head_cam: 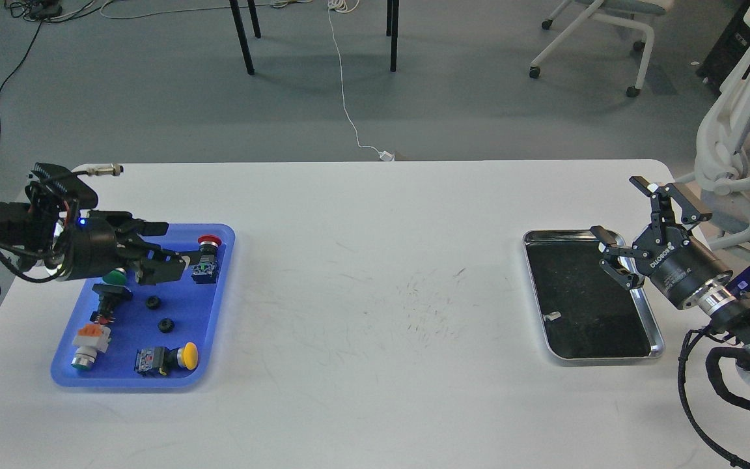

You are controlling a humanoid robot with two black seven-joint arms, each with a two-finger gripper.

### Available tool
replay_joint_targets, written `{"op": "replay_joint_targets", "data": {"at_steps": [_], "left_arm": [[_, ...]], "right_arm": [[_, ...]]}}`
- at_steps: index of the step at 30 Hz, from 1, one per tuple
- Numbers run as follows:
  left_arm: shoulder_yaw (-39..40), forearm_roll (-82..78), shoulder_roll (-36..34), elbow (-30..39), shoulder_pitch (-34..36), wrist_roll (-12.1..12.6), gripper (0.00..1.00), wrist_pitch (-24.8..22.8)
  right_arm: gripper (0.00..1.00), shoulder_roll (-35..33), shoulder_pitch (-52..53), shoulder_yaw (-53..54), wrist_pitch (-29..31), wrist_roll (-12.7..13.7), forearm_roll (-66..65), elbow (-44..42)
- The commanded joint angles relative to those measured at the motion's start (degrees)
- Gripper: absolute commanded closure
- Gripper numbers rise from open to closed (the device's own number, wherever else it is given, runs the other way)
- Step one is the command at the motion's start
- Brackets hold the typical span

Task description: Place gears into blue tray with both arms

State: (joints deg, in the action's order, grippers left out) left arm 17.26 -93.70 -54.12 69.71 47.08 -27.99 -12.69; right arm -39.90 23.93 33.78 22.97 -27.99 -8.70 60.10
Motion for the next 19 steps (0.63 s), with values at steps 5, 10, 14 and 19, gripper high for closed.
{"op": "replay_joint_targets", "data": {"at_steps": [5, 10, 14, 19], "left_arm": [[2.52, 54.34, 4.72, 3.5, -3.82, -0.01, 0.02, 0.38], [13.3, 68.12, 11.21, 2.02, -13.39, -0.01, 0.02, -0.14], [30.43, 68.56, 18.94, 0.26, -24.82, -0.01, 0.02, -1.37], [37.5, 68.47, 24.49, 0.25, -31.51, 0.92, 0.02, -2.17]], "right_arm": [[0.01, 0.09, 2.09, -0.03, -3.71, -0.01, 0.18, -0.42], [0.01, 2.28, 2.35, 0.06, -5.12, -0.01, 0.26, 0.2], [0.01, 2.72, 2.44, 0.06, -4.69, -0.01, 0.26, 0.2], [0.01, 2.99, 2.26, 0.06, -4.6, -0.01, 0.26, 0.29]]}}
